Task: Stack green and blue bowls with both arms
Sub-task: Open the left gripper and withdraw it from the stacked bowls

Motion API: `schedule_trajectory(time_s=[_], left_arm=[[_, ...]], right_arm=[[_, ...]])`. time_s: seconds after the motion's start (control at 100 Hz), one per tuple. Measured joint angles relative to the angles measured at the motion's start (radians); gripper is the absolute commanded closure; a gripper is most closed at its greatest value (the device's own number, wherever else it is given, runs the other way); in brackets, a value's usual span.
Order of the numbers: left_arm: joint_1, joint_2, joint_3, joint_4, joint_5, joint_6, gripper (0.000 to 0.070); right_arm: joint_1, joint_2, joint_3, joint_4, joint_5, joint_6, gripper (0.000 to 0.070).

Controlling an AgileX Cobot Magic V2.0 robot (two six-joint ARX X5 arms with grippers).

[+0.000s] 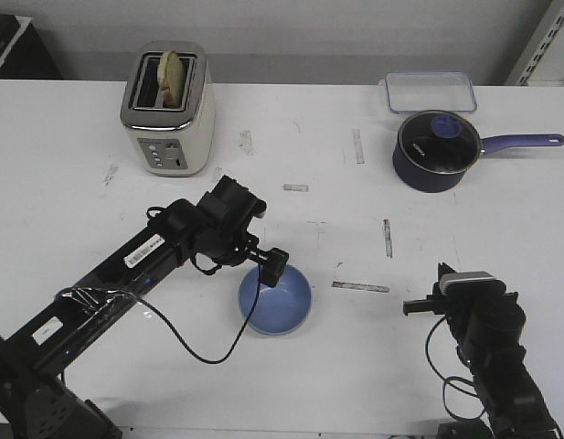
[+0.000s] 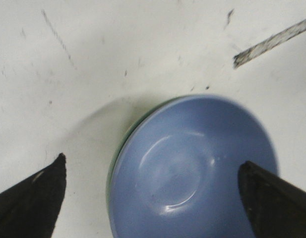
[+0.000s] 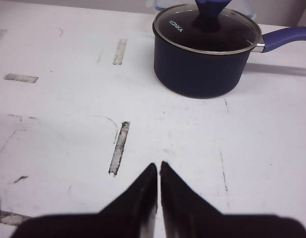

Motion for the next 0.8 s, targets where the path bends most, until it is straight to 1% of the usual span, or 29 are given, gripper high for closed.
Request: schedule_trajectory(time_s=[0.04, 0.1, 0.22, 0.23, 0.36, 0.5, 0.55, 0.64, 0.8], left_arm=[[0.005, 0.0, 0.028, -0.001, -0.001, 0.0, 0.0326], [0.015, 0.0, 0.071, -0.005, -0.018, 0.0, 0.0442], [0.045, 0.0, 0.148, -0.018, -0.084, 0.009, 0.069], [0.048, 0.0, 0.154, -0.021, -0.092, 0.01, 0.07], [0.089, -0.001, 0.203, -0.084, -0.173, 0.038, 0.0699], [0.142, -0.007, 0.201, -0.183, -0.252, 0.07, 0.0699], [0.158, -0.021, 0.181, -0.193, -0.283, 0.078, 0.0699], [0.184, -0.089, 0.083, -0.139, -0.303, 0.082, 0.0699], [0.229, -0.305, -0.196, 0.077, -0.303, 0.081, 0.0699]], right_arm=[[0.0, 0.0, 0.0, 0.0, 0.0, 0.0, 0.07], [0.0, 0.0, 0.0, 0.0, 0.0, 0.0, 0.07], [0.0, 0.0, 0.0, 0.0, 0.0, 0.0, 0.07], [0.0, 0.0, 0.0, 0.0, 0.0, 0.0, 0.07], [0.0, 0.0, 0.0, 0.0, 0.0, 0.0, 0.07], [0.0, 0.0, 0.0, 0.001, 0.0, -0.016, 0.07], [0.0, 0.0, 0.0, 0.003, 0.0, -0.023, 0.07], [0.0, 0.0, 0.0, 0.008, 0.0, -0.027, 0.07], [0.0, 0.0, 0.0, 0.009, 0.0, -0.027, 0.07]])
